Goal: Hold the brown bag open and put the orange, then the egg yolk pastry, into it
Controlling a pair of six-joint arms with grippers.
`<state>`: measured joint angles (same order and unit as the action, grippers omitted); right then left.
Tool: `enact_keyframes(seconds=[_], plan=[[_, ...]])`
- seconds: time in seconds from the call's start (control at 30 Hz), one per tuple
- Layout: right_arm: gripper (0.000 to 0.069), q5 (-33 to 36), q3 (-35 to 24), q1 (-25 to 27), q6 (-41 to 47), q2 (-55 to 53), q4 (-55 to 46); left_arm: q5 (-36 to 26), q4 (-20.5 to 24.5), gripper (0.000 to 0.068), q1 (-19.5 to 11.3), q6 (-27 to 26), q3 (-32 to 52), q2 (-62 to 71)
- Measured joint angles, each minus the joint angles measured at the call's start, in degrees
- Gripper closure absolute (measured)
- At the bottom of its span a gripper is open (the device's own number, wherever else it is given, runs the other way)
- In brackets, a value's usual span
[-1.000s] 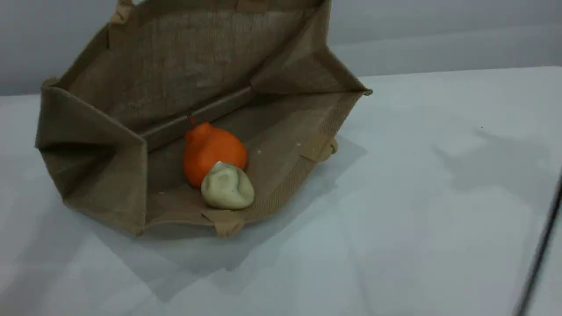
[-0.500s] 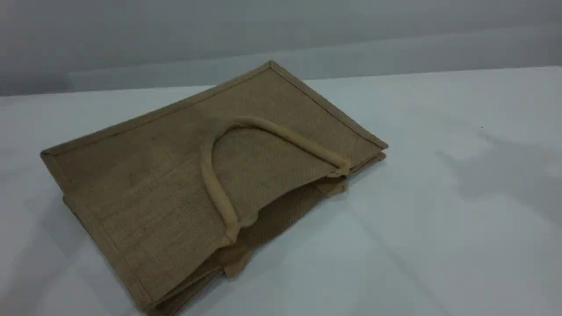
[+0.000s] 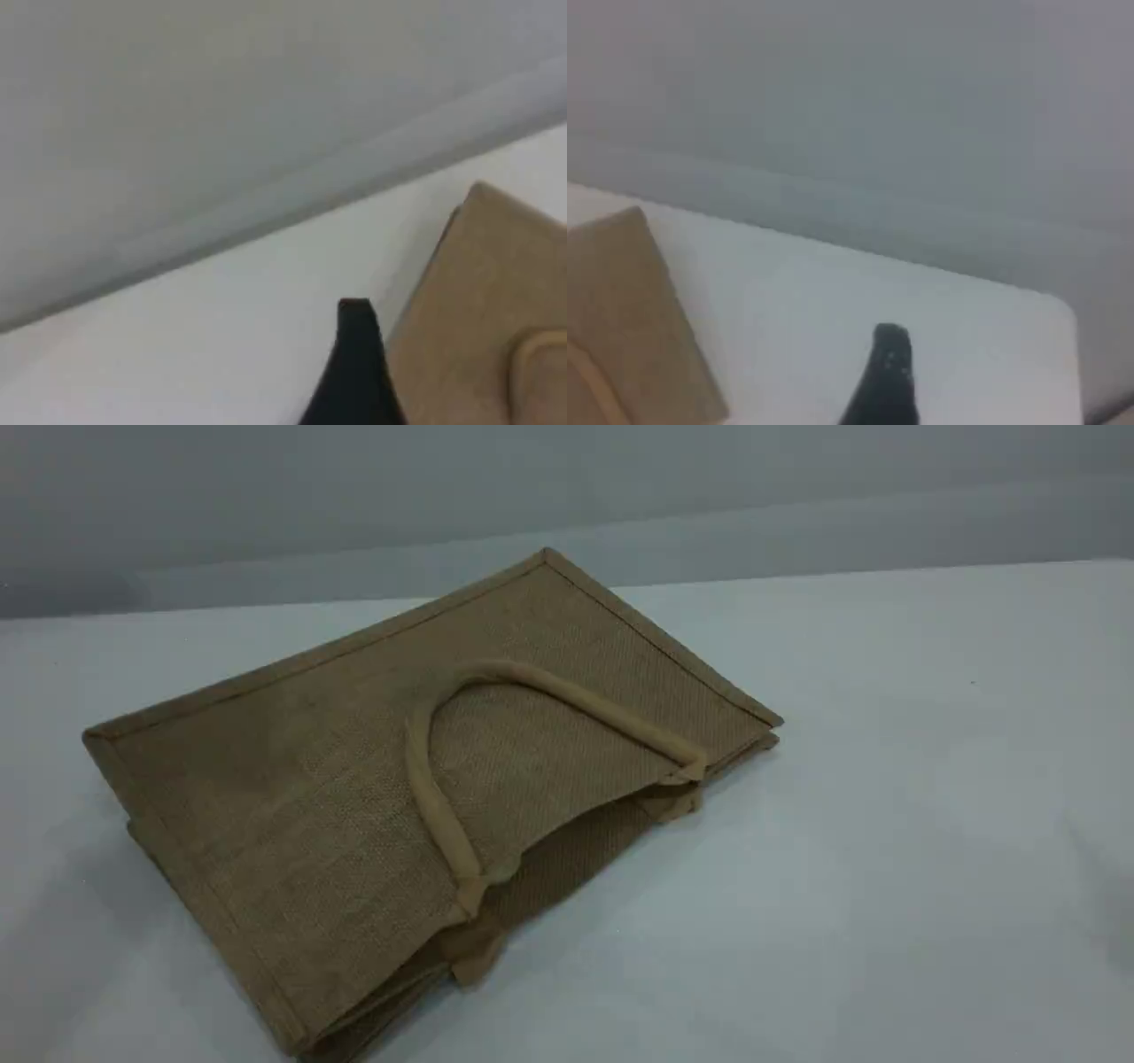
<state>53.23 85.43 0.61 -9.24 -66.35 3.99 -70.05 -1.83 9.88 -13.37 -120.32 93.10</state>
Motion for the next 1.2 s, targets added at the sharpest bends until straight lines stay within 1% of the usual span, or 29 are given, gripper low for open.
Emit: enact_keyframes(seconds=[0.13,0.27,0.37,0.67,0.8,0.97,1.07,1.2], plan=[[0.0110,2.89,0.00,-0.15,2.11,6.49,1.37,0.00,0.35,0.0172,0.00,0.68,3.63,-5.98],[0.0110,6.35,0.00,-0.15,2.99,12.66,2.35,0.00,0.20,0.0172,0.00,0.79,9.58,-13.28],[0.0110,10.17,0.00,-0.20,3.29,16.96,2.63,0.00,0.20,0.0172,0.00,2.37,14.76,-19.07],[0.0110,17.05,0.00,-0.20,3.44,29.29,3.58,0.01,-0.04,0.0172,0.00,2.40,31.26,-36.41],[0.0110,16.82,-0.86,-0.20,3.39,34.51,5.62,0.01,-0.04,0.0172,0.00,4.18,38.55,-45.38],[0.0110,16.82,-5.63,-0.20,3.18,41.50,6.31,0.01,-0.09,0.0172,0.00,4.45,47.22,-57.53],[0.0110,16.82,-10.12,-0.20,3.18,45.99,8.10,0.03,-0.09,0.0172,0.00,4.50,52.17,-64.39],[0.0110,16.75,-17.38,-0.20,3.12,51.93,7.88,-0.01,-0.09,0.0172,0.00,4.75,57.89,-72.64]])
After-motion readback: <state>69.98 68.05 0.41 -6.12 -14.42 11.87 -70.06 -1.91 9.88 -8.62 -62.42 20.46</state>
